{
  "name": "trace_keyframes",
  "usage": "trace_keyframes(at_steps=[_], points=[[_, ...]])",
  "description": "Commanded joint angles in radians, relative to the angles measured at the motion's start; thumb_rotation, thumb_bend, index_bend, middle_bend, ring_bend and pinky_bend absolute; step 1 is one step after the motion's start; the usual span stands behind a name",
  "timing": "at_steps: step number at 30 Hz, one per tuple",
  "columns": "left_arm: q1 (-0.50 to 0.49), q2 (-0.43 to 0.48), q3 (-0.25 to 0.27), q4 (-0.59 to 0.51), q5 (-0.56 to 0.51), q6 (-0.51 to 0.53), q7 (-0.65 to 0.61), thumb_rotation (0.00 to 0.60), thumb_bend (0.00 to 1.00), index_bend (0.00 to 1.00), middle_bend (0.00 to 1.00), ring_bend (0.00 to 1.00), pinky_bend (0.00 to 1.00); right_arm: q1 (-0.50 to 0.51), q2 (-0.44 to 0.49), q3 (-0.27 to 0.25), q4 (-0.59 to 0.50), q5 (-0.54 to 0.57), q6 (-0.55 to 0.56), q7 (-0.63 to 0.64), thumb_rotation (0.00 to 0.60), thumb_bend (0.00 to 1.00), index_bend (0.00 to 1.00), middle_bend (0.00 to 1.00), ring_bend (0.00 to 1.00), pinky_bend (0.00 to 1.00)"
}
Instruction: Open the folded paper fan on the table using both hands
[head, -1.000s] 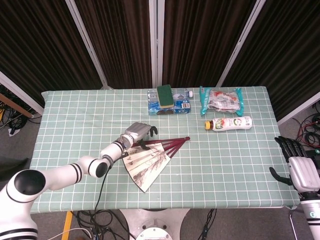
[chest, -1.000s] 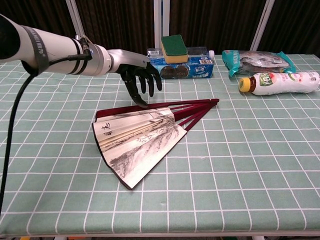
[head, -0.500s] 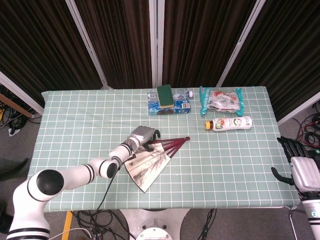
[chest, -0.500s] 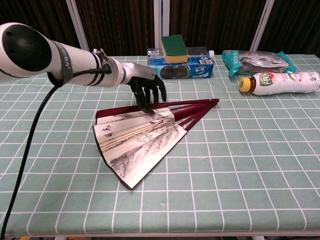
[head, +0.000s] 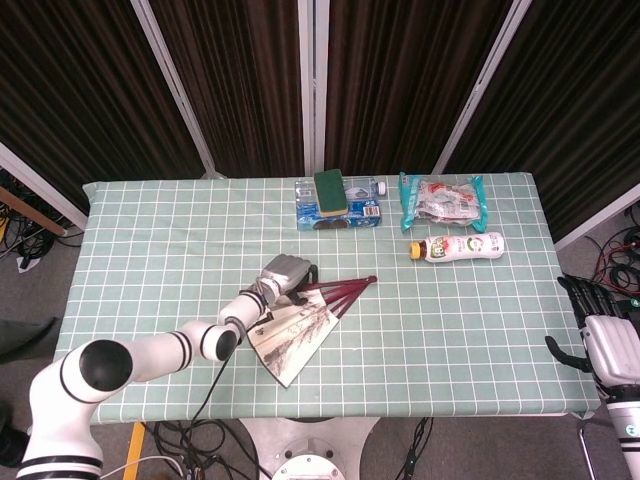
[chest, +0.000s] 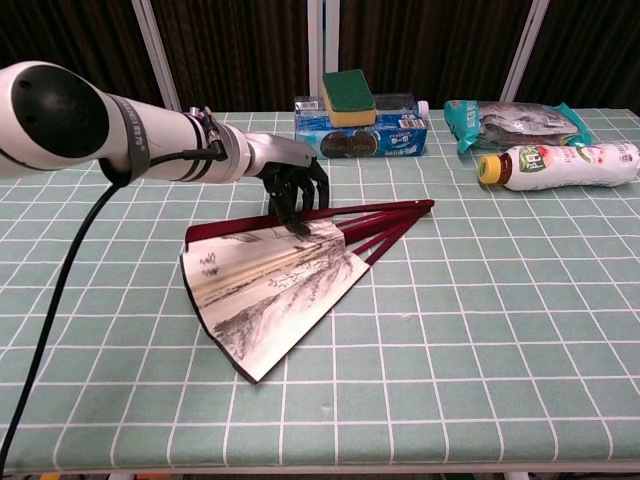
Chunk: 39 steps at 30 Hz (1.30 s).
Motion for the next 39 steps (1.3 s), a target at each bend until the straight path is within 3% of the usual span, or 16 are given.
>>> trace_keyframes(at_steps=[1,15,20,30,39], points=[[0.007,0.005,0.004,-0.014,0.001,0.024,0.01,0.6,0.31,0.43,0.53,0.52,0.53,-0.001,0.0,0.0,0.001,-0.002,0.002,0.002,0.6,0.23,0.07,0.04,0.0,0.0],[0.076,0.074,-0.005,-0.102,-0.066,0.081,-0.006,0.6,0.33,0.47,0.57,0.56,0.6,-0.006,0.002,-0.002,-0.001,-0.018,0.017,0.01,0.6,0.23,0.07,0.04,0.0,0.0],[0.134,0.135,-0.029,-0.186,-0.049,0.129,-0.049,0.6,0.38,0.53,0.63,0.63,0.67,0.001,-0.003,-0.003,0.001,-0.027,0.008,0.021,0.6,0.23,0.07,0.04,0.0,0.0],[0.311,0.297,-0.08,-0.454,0.229,0.325,-0.161,0.6,0.41,0.59,0.69,0.71,0.78,0.083,0.007,-0.026,0.007,-0.115,-0.105,0.202,0.6,0.23,0.07,0.04,0.0,0.0],[0.47,0.447,-0.113,-0.705,0.509,0.558,-0.273,0.6,0.42,0.6,0.72,0.75,0.83,0.249,0.003,-0.059,0.006,-0.24,-0.283,0.53,0.6,0.27,0.11,0.11,0.0,0.0]])
